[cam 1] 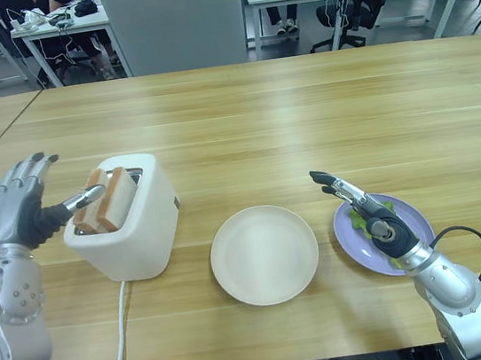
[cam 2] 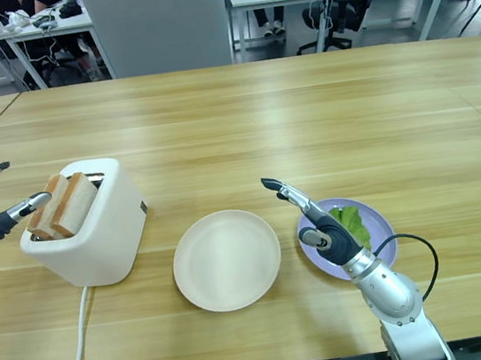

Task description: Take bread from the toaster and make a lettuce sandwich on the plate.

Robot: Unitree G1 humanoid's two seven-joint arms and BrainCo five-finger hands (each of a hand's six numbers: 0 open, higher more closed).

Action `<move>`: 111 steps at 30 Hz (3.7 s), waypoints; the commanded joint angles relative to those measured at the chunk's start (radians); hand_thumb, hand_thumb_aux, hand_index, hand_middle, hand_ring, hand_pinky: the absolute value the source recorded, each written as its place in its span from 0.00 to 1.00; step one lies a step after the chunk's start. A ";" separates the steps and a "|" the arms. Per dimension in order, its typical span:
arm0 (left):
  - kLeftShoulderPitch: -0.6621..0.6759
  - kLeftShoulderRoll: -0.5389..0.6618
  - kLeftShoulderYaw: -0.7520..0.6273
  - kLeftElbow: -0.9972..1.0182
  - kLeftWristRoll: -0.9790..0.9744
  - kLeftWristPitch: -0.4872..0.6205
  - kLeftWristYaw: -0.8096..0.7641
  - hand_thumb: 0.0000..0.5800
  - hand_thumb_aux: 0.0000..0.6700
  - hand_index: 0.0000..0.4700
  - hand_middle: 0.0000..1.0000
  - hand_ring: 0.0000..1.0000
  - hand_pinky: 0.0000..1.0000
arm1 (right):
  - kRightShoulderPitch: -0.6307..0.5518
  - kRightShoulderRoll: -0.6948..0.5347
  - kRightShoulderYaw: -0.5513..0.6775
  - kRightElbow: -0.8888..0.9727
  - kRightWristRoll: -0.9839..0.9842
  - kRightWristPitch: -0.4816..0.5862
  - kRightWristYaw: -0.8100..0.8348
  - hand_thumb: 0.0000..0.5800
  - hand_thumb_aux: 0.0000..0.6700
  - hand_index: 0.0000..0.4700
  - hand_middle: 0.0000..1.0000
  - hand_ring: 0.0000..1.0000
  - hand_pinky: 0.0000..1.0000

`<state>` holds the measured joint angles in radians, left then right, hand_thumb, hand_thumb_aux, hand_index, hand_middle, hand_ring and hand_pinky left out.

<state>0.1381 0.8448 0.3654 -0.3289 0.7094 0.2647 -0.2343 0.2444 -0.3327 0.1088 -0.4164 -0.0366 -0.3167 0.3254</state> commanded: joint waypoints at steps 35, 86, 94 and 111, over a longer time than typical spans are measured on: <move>-0.130 0.026 -0.237 0.221 -0.011 -0.021 -0.046 1.00 1.00 0.98 0.00 0.00 0.00 | 0.002 -0.015 0.000 0.012 -0.014 -0.011 0.020 0.00 0.00 0.00 0.00 0.00 0.00; -0.256 -0.274 -0.399 -0.202 -0.709 0.044 -0.211 1.00 1.00 0.98 1.00 1.00 1.00 | -0.536 -0.557 0.347 1.390 -1.092 -0.384 -1.017 0.48 0.28 0.27 0.00 0.00 0.00; -0.269 -0.318 -0.599 0.122 -0.595 -0.065 -0.245 1.00 1.00 0.98 1.00 1.00 1.00 | -0.610 -0.517 0.468 1.496 -1.107 -0.387 -1.101 1.00 1.00 0.98 0.00 0.00 0.00; -0.404 -0.308 -0.819 0.572 -0.136 -0.443 -0.016 0.00 0.00 0.00 0.00 0.00 0.00 | -0.629 -0.609 0.427 1.280 -0.973 -0.526 -1.113 1.00 1.00 0.98 0.00 0.00 0.00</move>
<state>-0.2568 0.5198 -0.4317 0.2359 0.5051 -0.1452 -0.2845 -0.3873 -0.9197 0.5584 0.9226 -1.0402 -0.8243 -0.8103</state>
